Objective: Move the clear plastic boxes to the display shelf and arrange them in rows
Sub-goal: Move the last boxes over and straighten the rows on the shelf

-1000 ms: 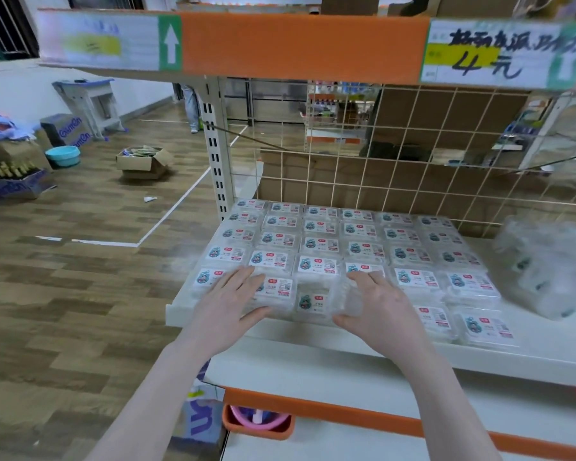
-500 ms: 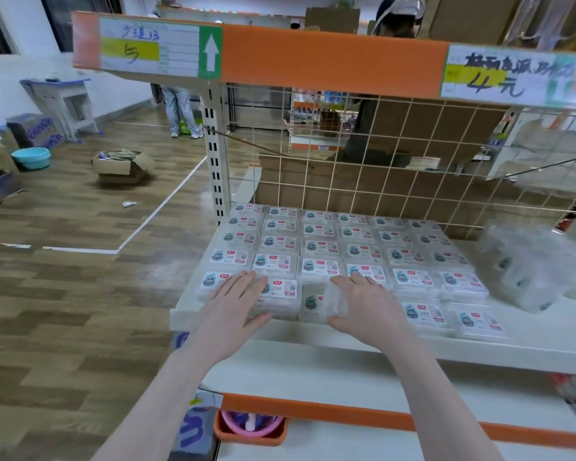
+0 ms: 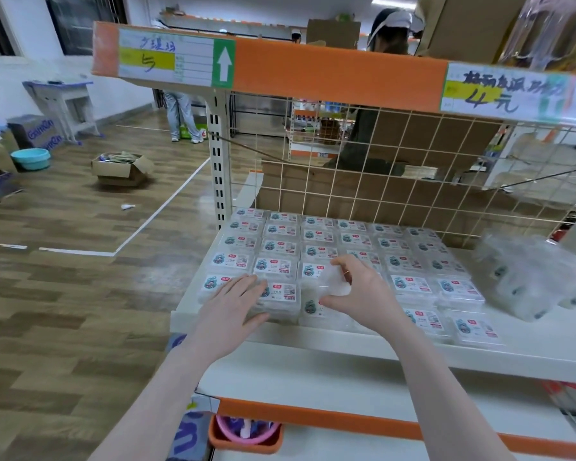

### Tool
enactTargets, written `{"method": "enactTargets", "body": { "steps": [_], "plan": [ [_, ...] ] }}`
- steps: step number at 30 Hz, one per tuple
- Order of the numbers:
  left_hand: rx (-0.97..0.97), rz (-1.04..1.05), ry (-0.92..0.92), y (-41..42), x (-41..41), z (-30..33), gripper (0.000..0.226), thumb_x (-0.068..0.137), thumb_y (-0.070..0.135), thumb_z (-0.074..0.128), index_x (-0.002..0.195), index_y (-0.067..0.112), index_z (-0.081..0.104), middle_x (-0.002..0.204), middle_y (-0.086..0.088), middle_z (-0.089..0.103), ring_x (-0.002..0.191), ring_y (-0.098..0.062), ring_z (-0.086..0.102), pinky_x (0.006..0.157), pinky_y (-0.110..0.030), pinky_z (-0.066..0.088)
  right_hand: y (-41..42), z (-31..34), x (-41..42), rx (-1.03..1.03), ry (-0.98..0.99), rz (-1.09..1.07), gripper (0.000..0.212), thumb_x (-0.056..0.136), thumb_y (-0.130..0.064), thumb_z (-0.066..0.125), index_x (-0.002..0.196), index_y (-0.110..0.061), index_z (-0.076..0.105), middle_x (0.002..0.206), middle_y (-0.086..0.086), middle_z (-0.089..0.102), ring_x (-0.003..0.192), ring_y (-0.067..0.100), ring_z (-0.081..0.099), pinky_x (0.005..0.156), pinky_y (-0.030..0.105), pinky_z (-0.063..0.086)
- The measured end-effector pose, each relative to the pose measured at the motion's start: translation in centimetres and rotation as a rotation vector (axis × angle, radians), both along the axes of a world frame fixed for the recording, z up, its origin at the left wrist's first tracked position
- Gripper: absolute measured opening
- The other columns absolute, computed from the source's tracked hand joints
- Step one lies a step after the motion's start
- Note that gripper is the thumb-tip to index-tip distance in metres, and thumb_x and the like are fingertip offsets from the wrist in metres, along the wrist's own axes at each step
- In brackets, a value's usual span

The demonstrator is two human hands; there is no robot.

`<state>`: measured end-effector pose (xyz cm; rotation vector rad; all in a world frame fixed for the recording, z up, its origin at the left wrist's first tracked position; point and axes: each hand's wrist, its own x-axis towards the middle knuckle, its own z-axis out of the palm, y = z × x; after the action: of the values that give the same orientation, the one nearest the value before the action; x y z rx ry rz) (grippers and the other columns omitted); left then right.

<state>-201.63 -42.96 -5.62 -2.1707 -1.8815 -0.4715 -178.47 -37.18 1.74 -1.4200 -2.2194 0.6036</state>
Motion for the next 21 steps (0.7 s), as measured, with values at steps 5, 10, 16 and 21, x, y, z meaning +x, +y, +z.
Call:
{"method": "enactTargets", "body": {
  "steps": [5,10,16,21],
  "plan": [
    [-0.024,-0.011,-0.071,-0.1,0.0,-0.1,0.058,0.082,0.052,0.039,0.114,0.012,0.066,0.115,-0.007,0.067,0.104,-0.027,0.065,0.084,-0.045,0.05,0.2,-1.1,0.7,-0.077,0.257,0.004,0.06,0.073,-0.025,0.078,0.124,-0.033,0.045,0.112,-0.011,0.052,0.101,0.008,0.052,0.091,0.028,0.046],
    [0.008,-0.006,-0.063,0.0,0.0,-0.4,0.056,0.081,0.051,0.041,0.111,0.011,0.067,0.112,-0.008,0.068,0.102,-0.027,0.066,0.085,-0.045,0.049,0.1,-2.2,2.7,-0.111,0.349,0.029,0.065,0.075,-0.021,0.075,0.127,-0.043,0.043,0.126,-0.012,0.046,0.111,0.007,0.049,0.093,0.021,0.039],
    [-0.038,0.014,-0.09,-0.2,0.2,-0.6,0.068,0.088,0.062,0.029,0.12,0.013,0.063,0.122,-0.007,0.064,0.113,-0.025,0.06,0.098,-0.041,0.035,0.2,-2.8,5.8,-0.027,0.224,-0.059,0.067,0.072,-0.02,0.079,0.131,-0.025,0.047,0.117,-0.011,0.051,0.106,0.007,0.049,0.093,0.023,0.041],
    [-0.06,0.026,-0.14,-0.2,0.2,-1.0,0.067,0.085,0.06,0.034,0.128,0.014,0.058,0.13,-0.007,0.058,0.122,-0.026,0.053,0.104,-0.04,0.028,0.1,-3.7,6.2,-0.057,-0.08,-0.07,0.075,0.075,-0.035,0.075,0.139,-0.023,0.039,0.139,-0.004,0.044,0.126,0.017,0.041,0.103,0.032,0.036]
  ]
}}
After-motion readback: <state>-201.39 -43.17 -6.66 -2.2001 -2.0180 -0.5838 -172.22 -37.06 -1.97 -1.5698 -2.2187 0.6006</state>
